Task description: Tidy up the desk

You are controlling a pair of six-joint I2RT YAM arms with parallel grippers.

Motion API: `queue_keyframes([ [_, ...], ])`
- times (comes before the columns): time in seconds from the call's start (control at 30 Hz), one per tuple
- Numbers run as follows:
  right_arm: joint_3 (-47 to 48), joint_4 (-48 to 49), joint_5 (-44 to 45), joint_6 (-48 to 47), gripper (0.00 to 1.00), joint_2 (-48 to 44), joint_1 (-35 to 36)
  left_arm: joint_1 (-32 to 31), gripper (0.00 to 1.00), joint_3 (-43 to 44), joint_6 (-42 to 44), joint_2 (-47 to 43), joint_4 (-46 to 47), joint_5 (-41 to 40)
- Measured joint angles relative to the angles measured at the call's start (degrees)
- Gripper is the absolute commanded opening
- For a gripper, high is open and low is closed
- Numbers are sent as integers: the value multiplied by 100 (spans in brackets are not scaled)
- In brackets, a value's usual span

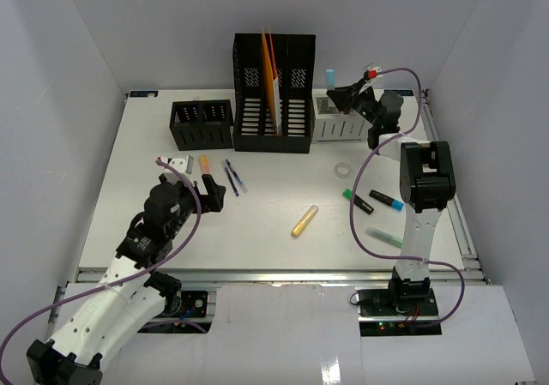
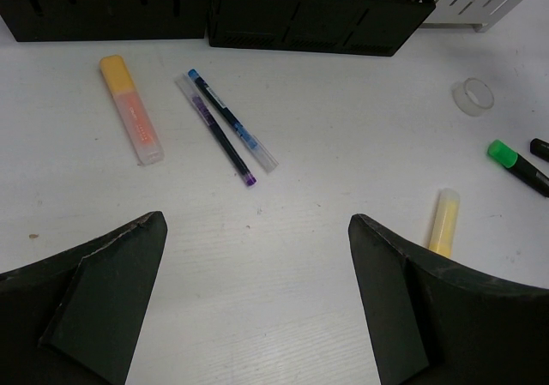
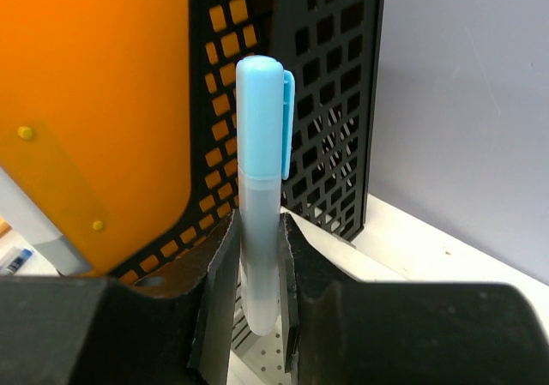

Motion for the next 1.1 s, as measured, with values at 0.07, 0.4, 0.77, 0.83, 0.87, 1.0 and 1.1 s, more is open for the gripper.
queue_keyframes([
  [0.07, 20, -12, 7, -29, 33, 74, 0, 1, 98, 0, 0, 0, 0, -1],
  [0.4, 18, -179, 60, -255, 63, 161, 37, 1, 98, 0, -2, 13, 0, 6],
  [0.77, -631, -884, 34, -633, 73, -847, 21, 25, 71, -2, -358, 641, 46, 57],
  [0.83, -697, -1567, -83, -964, 74, -1437, 1, 95, 67, 5, -550, 956, 71, 98],
  [0.87, -690, -1970, -179, -1169, 74, -1757, -8, 177, 66, 26, -647, 1160, 69, 135],
  [1.0, -798, -3291, -728, -1818, 74, -3055, -38, 710, 69, 320, -1008, 2218, 55, 239],
  [1.1, -1100, -4086, -1194, -2187, 74, -3820, -38, 1107, 71, 787, -1154, 2982, -40, 368],
])
